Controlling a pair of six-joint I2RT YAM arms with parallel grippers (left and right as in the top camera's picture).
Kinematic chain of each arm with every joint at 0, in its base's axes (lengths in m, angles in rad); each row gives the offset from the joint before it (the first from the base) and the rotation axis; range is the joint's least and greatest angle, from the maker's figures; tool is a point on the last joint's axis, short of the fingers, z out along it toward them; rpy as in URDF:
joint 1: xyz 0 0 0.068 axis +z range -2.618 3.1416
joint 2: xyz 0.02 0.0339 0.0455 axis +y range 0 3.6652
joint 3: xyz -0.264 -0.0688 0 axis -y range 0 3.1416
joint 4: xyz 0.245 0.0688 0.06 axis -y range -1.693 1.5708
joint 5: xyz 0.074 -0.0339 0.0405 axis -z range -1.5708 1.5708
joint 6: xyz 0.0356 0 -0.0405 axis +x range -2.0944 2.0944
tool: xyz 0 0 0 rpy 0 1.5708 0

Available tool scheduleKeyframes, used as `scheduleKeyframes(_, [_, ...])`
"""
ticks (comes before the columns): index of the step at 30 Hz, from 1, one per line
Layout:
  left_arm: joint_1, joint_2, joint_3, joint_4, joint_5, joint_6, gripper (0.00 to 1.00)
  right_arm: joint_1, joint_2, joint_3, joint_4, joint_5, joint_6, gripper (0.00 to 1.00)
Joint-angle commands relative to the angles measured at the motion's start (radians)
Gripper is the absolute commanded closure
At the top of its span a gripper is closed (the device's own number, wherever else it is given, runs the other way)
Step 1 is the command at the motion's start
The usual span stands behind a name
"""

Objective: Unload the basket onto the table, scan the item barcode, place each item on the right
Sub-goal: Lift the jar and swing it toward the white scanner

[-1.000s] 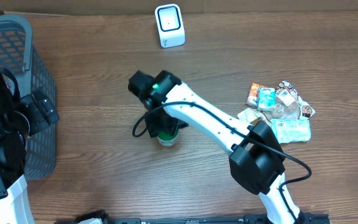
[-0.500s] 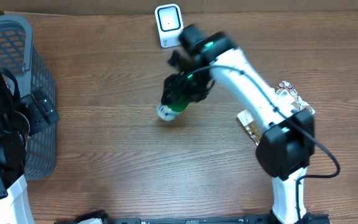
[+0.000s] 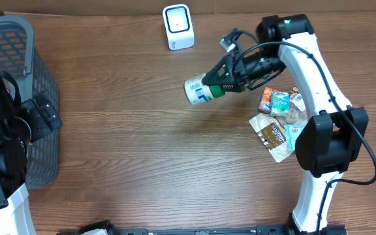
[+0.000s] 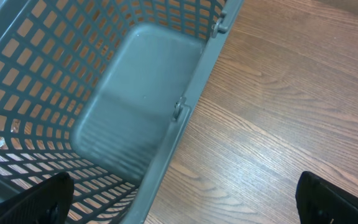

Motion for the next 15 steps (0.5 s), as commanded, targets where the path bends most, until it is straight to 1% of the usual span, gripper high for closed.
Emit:
scheduleKeyframes(1, [0.004,-0.002,0.019,0.001,-0.01,-0.021,0.0,-0.013,-0.057,0.029,-0.002,-0.169,-0.104,0.42])
scheduleKeyframes(15, [0.004,-0.002,0.019,0.001,-0.01,-0.021,0.0,-0.013,-0.061,0.029,-0.002,-0.2,-0.109,0.42])
